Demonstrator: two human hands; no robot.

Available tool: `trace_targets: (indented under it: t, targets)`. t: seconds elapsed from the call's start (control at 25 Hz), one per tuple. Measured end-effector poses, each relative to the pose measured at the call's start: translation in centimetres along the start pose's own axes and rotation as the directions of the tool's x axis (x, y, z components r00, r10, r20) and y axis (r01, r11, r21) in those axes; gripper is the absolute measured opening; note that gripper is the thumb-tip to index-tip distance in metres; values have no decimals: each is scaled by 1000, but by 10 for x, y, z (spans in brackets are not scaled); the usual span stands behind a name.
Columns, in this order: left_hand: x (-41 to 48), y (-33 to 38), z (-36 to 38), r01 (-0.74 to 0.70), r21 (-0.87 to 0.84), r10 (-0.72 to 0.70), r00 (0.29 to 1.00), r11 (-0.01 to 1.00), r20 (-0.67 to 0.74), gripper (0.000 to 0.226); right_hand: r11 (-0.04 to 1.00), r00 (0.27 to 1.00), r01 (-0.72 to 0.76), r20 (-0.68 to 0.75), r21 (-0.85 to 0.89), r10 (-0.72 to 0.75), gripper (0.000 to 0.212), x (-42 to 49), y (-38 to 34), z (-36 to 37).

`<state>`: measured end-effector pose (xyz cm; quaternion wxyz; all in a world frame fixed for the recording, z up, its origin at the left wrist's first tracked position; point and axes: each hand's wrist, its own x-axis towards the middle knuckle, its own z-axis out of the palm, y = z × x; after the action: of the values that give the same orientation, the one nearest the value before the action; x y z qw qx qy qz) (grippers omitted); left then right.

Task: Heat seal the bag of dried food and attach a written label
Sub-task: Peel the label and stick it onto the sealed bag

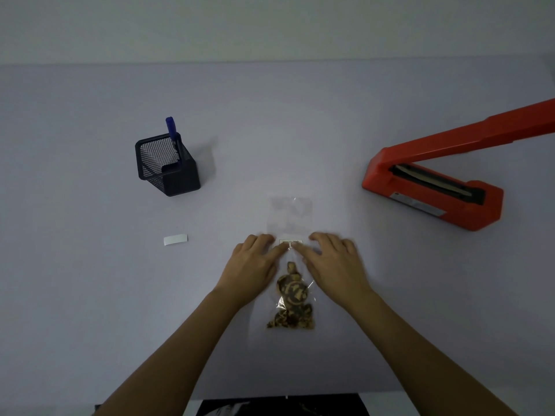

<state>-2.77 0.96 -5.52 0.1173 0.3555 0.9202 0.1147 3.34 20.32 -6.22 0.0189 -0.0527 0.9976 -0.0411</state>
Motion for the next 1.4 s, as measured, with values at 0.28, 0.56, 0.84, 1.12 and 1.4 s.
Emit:
trace_targets:
  t: [0.28, 0.56, 0.84, 1.12, 1.4]
  targets:
    - [6, 1, -6, -21, 55, 22, 1000, 998, -8, 40, 1000, 1000, 16, -24, 0, -16, 42, 4, 1, -1]
    - [9, -5, -6, -15, 47, 16, 1000, 999, -19, 40, 999, 998, 32, -52, 25, -31, 38, 7, 6, -1]
    - [8, -13, -3, -35, 56, 36, 999, 998, -24, 43, 998, 998, 51, -43, 34, -49, 43, 4, 11, 3]
    - [4, -13, -4, -41, 31, 41, 999, 999, -15, 46, 997, 999, 39, -31, 67, -37, 41, 4, 9, 0]
    - [3, -11, -4, -61, 114, 60, 998, 992, 14, 46, 997, 999, 54, -5, 53, -54, 39, 6, 8, 1]
